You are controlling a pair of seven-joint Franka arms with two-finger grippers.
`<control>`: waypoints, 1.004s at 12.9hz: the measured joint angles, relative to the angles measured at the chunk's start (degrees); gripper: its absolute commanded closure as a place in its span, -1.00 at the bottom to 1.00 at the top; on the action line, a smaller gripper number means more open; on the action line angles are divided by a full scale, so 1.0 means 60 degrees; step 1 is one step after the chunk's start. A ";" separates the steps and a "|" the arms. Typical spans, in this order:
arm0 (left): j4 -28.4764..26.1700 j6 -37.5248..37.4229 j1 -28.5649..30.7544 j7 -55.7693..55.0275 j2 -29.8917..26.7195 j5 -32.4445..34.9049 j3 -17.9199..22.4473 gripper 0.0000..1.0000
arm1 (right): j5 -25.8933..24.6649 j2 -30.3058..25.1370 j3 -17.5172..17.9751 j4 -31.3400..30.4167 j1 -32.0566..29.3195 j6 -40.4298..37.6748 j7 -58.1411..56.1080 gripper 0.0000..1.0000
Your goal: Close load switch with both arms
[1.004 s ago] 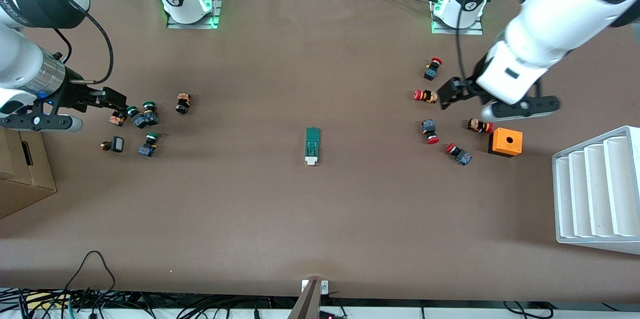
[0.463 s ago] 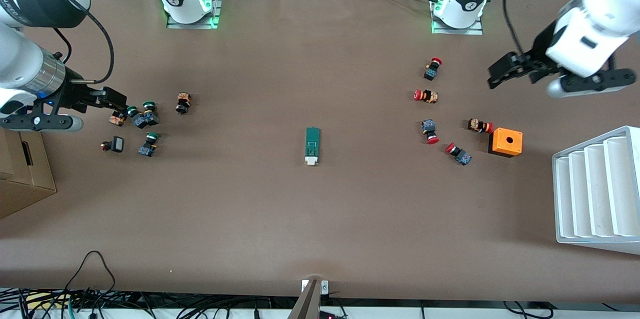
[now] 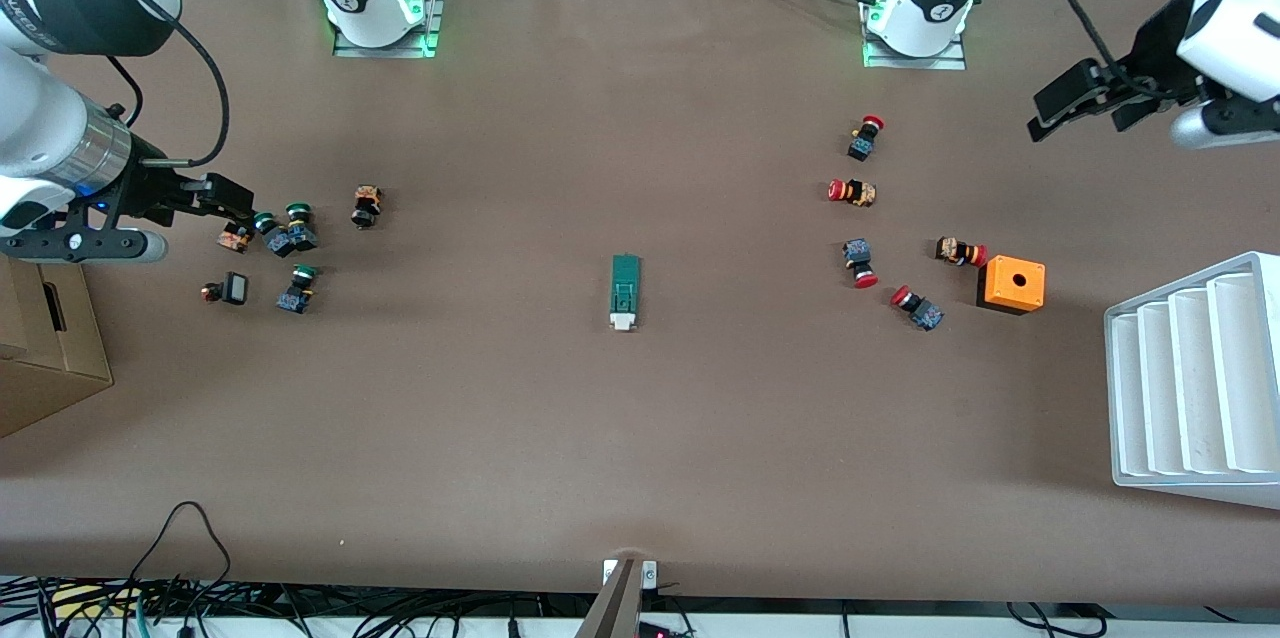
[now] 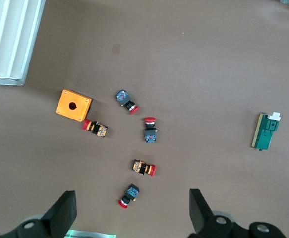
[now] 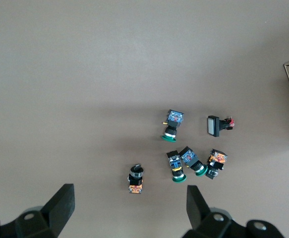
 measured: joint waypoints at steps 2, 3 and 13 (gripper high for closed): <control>-0.0015 -0.0076 0.0013 0.0007 -0.0111 0.0017 -0.0001 -1.00 | -0.0001 0.0007 0.0000 0.0000 0.0000 0.0000 -0.0003 -0.99; -0.0019 -0.0086 0.0014 0.0010 -0.0134 0.0031 -0.0001 -1.00 | -0.0002 0.0011 0.0000 0.0000 0.0000 0.0000 -0.0003 -0.99; -0.0038 -0.0021 0.2148 0.0574 -0.0137 0.0467 -0.2230 -1.00 | -0.0012 0.0017 0.0000 0.0000 0.0000 0.0000 -0.0009 -0.99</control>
